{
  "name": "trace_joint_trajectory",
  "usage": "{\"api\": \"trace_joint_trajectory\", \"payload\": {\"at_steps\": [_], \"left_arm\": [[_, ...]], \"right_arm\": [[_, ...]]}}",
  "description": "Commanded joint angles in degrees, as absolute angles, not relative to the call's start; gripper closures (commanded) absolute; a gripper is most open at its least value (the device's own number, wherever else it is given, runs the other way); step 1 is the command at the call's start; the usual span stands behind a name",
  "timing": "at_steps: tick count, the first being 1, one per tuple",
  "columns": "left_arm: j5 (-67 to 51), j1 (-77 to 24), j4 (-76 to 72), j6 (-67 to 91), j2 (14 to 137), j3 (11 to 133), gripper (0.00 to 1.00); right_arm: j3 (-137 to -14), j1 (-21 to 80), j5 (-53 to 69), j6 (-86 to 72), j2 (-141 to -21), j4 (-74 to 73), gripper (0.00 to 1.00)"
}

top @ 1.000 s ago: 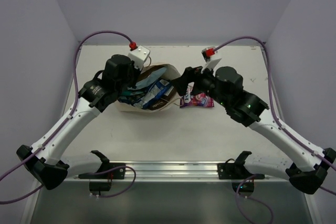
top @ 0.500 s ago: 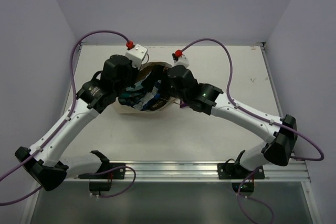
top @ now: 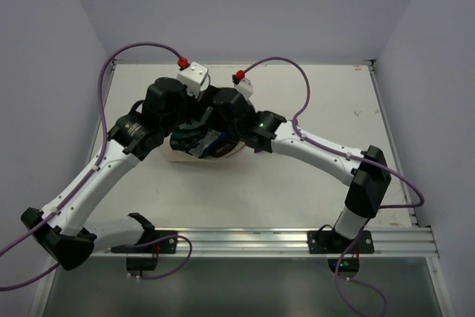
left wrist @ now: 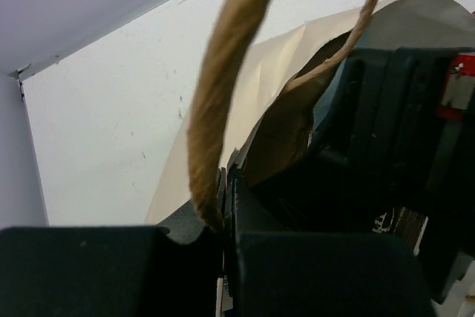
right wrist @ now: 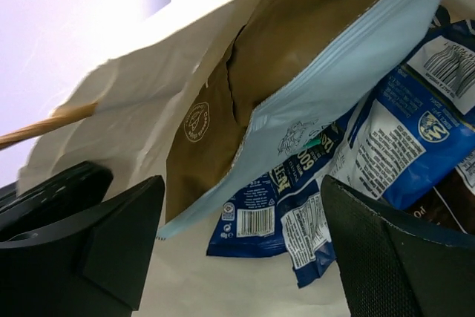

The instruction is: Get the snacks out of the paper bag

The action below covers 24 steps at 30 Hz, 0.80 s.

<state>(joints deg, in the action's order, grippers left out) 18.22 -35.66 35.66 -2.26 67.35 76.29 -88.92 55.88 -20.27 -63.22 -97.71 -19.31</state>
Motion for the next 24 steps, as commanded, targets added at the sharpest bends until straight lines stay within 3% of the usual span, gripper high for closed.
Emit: {"api": "trace_joint_trajectory", "payload": {"at_steps": [1, 4, 10, 13, 16, 18, 24], "left_arm": [[17.2, -35.9, 32.3, -0.6, 65.3, 76.7, 1.00], [16.6, -36.1, 31.7, -0.5, 65.3, 75.9, 1.00], [16.6, -36.0, 31.6, 2.2, 64.4, 74.8, 1.00], [16.8, -36.0, 31.5, 2.6, 64.1, 74.4, 1.00], [18.2, -36.0, 31.5, 2.7, 64.2, 74.0, 1.00], [19.6, -36.0, 31.5, 3.1, 64.3, 73.8, 1.00], [22.8, -36.0, 30.8, 3.8, 64.9, 72.7, 1.00]], "right_arm": [[-90.5, 55.8, -22.0, -65.3, -98.8, -17.4, 0.12], [-90.8, 55.8, -21.7, -66.8, -100.4, -16.8, 0.12], [-89.0, 54.8, -21.0, -69.4, -102.6, -14.0, 0.25], [-87.5, 54.5, -20.3, -69.2, -102.3, -12.3, 0.46], [-85.6, 54.5, -19.6, -67.5, -99.8, -11.1, 0.84], [-83.2, 54.6, -19.1, -66.4, -97.4, -10.1, 0.96], [-78.1, 54.5, -17.8, -60.3, -85.6, -9.8, 1.00]]}}
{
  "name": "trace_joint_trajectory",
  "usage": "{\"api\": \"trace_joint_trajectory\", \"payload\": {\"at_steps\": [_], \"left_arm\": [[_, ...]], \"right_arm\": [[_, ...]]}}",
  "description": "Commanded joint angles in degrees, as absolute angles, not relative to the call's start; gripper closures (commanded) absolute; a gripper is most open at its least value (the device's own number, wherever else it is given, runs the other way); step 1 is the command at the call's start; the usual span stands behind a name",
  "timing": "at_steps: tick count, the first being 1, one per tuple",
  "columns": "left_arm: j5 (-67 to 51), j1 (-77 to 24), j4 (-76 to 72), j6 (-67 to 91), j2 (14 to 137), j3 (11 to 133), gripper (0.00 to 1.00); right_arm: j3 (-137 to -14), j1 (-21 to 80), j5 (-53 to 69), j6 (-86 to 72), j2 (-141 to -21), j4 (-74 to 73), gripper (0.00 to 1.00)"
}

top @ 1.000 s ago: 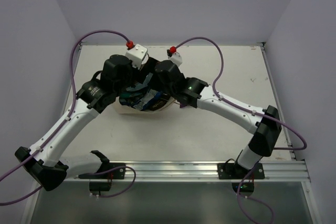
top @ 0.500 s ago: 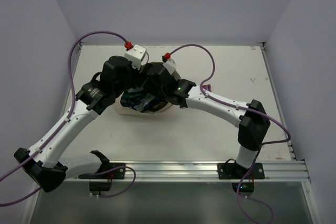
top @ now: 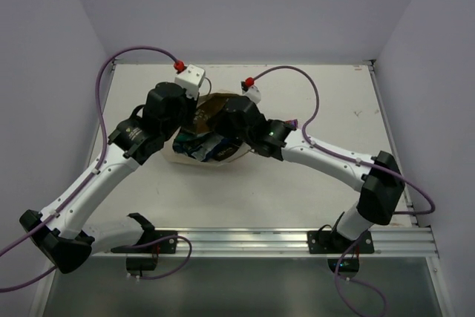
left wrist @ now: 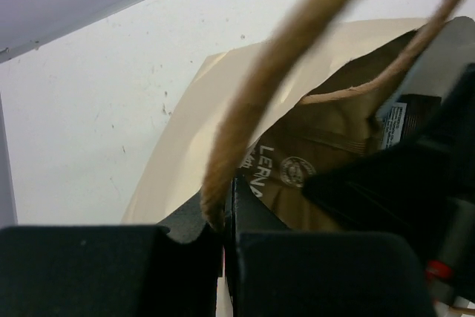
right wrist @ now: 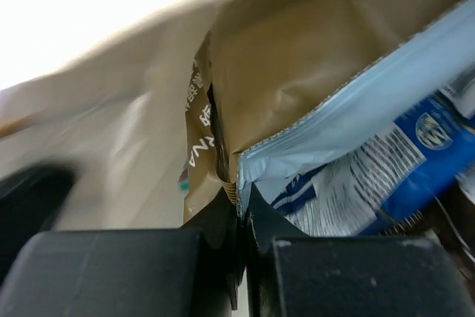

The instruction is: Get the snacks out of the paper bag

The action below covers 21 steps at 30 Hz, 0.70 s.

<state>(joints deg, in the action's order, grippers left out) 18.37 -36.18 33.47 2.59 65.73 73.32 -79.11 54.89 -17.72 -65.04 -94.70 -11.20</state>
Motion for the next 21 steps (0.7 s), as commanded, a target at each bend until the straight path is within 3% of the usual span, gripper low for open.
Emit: {"api": "trace_joint_trajectory", "payload": {"at_steps": [1, 14, 21], "left_arm": [[23.1, -36.0, 30.8, 3.8, 65.0, 72.7, 1.00], [26.8, -35.9, 31.6, 4.1, 65.7, 72.8, 1.00], [28.3, -36.0, 31.8, 4.5, 65.9, 70.8, 1.00]], "right_arm": [[-77.6, 54.5, -17.0, -59.2, -84.0, -9.8, 1.00], [-79.0, 51.1, -4.0, -44.1, -60.1, -20.0, 1.00], [-83.9, 41.8, -1.9, -40.4, -50.2, -27.9, 1.00]]}}
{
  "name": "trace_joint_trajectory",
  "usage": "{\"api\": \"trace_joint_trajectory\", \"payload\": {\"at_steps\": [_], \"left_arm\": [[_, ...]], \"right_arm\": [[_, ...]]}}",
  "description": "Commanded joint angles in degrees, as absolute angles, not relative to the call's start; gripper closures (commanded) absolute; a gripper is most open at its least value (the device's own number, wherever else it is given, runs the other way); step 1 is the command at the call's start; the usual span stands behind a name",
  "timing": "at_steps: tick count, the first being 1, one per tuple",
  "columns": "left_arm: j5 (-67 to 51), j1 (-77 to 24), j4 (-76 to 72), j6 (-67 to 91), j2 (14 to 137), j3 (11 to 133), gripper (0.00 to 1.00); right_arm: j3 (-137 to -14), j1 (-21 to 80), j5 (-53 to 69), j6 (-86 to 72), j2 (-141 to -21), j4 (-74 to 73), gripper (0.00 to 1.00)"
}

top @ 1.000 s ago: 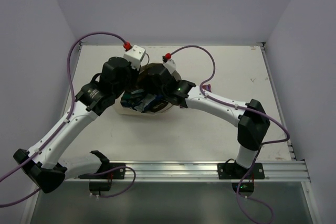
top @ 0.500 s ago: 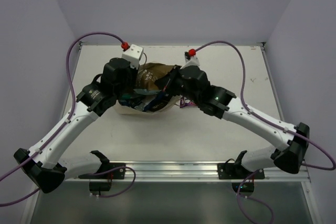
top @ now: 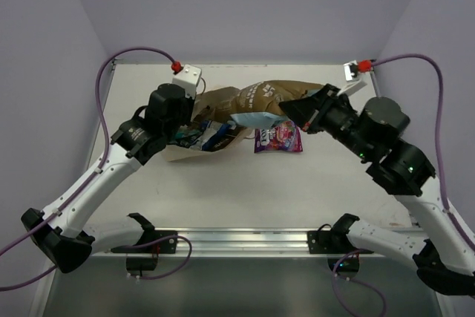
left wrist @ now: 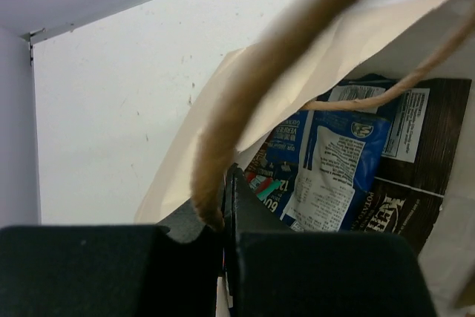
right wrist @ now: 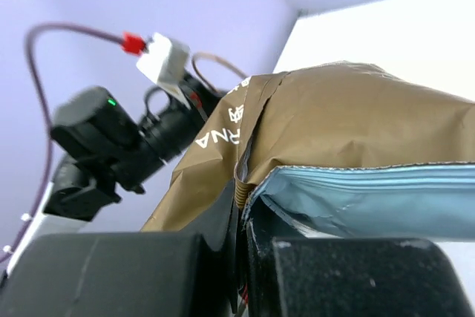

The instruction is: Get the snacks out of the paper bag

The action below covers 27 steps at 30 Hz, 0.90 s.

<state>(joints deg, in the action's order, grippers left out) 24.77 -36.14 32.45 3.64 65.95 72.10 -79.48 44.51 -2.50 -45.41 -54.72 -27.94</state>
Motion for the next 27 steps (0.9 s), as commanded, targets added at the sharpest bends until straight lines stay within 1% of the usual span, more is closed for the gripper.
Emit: {"api": "trace_joint_trajectory", "payload": {"at_steps": [1, 3, 8, 11, 13, 17, 18, 19, 22, 24, 25, 26, 27], "left_arm": [[28.5, -35.9, 31.8, 4.6, 65.7, 70.6, 1.00], [28.4, -35.9, 31.9, 4.5, 65.4, 70.1, 1.00], [28.0, -35.9, 32.3, 3.7, 63.6, 70.9, 1.00], [26.7, -35.9, 32.4, 2.0, 62.5, 71.5, 1.00], [25.5, -35.9, 32.5, 1.0, 61.5, 71.8, 1.00], [25.9, -36.0, 32.4, -2.0, 60.1, 72.2, 1.00], [25.6, -35.9, 32.5, -2.4, 59.9, 72.2, 1.00], [25.1, -35.9, 32.4, -2.7, 59.5, 72.4, 1.00], [23.0, -35.9, 32.1, -4.0, 59.3, 72.7, 1.00], [21.6, -35.9, 32.1, -4.9, 59.4, 72.6, 1.00], [21.2, -35.9, 31.9, -5.3, 59.4, 72.4, 1.00], [20.7, -35.9, 31.9, -6.2, 59.6, 72.1, 1.00], [19.6, -35.9, 31.8, -6.8, 59.7, 71.9, 1.00]], "right_arm": [[-84.3, 40.5, -3.0, -39.9, -49.2, -28.3, 1.00], [-85.8, 39.6, -5.4, -38.2, -47.2, -30.6, 1.00], [-83.6, 37.8, -19.4, -34.3, -44.6, -31.5, 1.00], [-81.6, 33.9, -22.1, -32.1, -44.7, -31.5, 1.00], [-80.6, 28.7, -20.1, -31.7, -46.5, -31.4, 1.00], [-76.6, 19.3, -10.4, -33.5, -50.7, -29.5, 1.00], [-75.4, 17.4, -6.9, -34.2, -51.6, -27.0, 1.00], [-74.2, 13.4, -4.3, -34.5, -53.2, -25.2, 1.00], [-69.0, 5.9, 5.1, -36.5, -57.5, -16.6, 1.00], [-65.9, 3.4, 8.3, -37.3, -60.2, -9.2, 1.00], [-65.0, 1.2, 12.1, -37.5, -61.7, -6.1, 1.00], [-63.3, 0.4, 14.0, -37.7, -65.0, -3.2, 1.00], [-62.4, -0.6, 15.8, -38.5, -66.9, 3.0, 1.00]]}}
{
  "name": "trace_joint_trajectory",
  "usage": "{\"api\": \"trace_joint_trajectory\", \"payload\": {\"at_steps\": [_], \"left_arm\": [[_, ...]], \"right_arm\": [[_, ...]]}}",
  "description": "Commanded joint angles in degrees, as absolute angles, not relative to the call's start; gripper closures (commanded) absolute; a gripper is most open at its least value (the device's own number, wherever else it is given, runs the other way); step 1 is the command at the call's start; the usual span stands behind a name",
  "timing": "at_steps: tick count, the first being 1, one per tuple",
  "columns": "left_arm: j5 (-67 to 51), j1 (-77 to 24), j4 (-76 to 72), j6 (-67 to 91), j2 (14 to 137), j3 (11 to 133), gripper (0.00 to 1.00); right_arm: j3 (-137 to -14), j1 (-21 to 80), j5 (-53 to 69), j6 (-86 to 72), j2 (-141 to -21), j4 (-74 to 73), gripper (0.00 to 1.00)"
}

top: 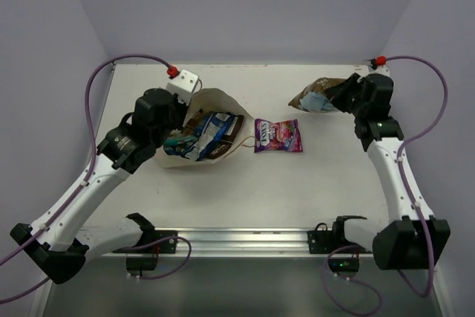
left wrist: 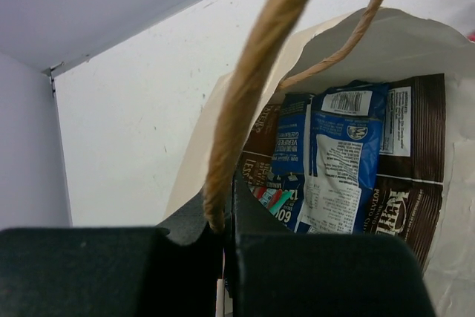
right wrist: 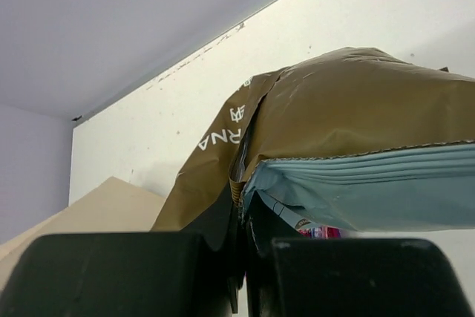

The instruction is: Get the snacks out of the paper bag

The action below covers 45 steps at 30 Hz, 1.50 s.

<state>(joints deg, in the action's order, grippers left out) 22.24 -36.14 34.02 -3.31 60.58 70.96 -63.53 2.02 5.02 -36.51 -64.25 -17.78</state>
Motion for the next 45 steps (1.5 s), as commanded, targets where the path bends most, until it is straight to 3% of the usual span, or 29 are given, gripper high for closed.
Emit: {"api": "trace_joint_trajectory", "payload": {"at_steps": [1, 6, 9, 12, 16, 17, 19, 22, 28, 33, 39, 45], "left_arm": [[19.1, -35.9, 31.8, -7.0, 59.9, 71.8, 1.00], [14.1, -36.0, 31.7, -7.3, 60.6, 72.2, 1.00], [13.2, -36.0, 31.7, -6.9, 61.0, 72.2, 1.00], [13.2, -36.0, 31.7, -6.3, 61.2, 71.9, 1.00], [12.9, -36.0, 32.3, -6.2, 60.8, 71.5, 1.00], [13.0, -36.0, 32.4, -6.1, 60.7, 71.5, 1.00], [12.9, -36.0, 32.5, -5.9, 60.4, 71.4, 1.00], [13.0, -36.0, 32.6, -5.8, 60.1, 71.3, 1.00], [14.0, -36.0, 32.8, -5.2, 59.9, 71.2, 1.00], [15.5, -36.0, 33.0, -3.1, 60.6, 72.1, 1.00], [16.8, -36.1, 33.3, -0.5, 61.3, 72.2, 1.00], [18.5, -36.1, 33.3, 2.4, 61.4, 72.4, 1.00]], "right_arm": [[-61.6, -3.2, 20.5, -38.8, -68.8, 6.2, 1.00], [-54.7, -5.6, 24.2, -38.6, -78.9, 16.9, 1.00], [-47.2, -5.8, 20.1, -38.1, -79.5, 17.2, 0.99], [-41.3, -6.1, 14.5, -38.8, -78.6, 13.1, 0.81], [-39.7, -6.2, 7.6, -39.9, -76.3, 3.6, 0.41], [-40.2, -6.2, 6.1, -40.9, -75.3, 1.7, 0.26], [-41.8, -6.2, 2.2, -41.1, -71.0, -4.4, 0.11], [-44.4, -4.8, 0.9, -40.1, -65.4, -11.1, 0.02], [-61.5, 13.8, -2.6, -34.1, -56.6, -23.4, 0.01], [-65.4, 33.8, -4.7, -40.2, -56.2, -22.2, 0.01], [-72.6, 52.0, -9.9, -44.2, -68.5, -21.5, 0.01], [-80.2, 57.0, -11.4, -47.7, -78.7, -23.8, 0.01]]}}
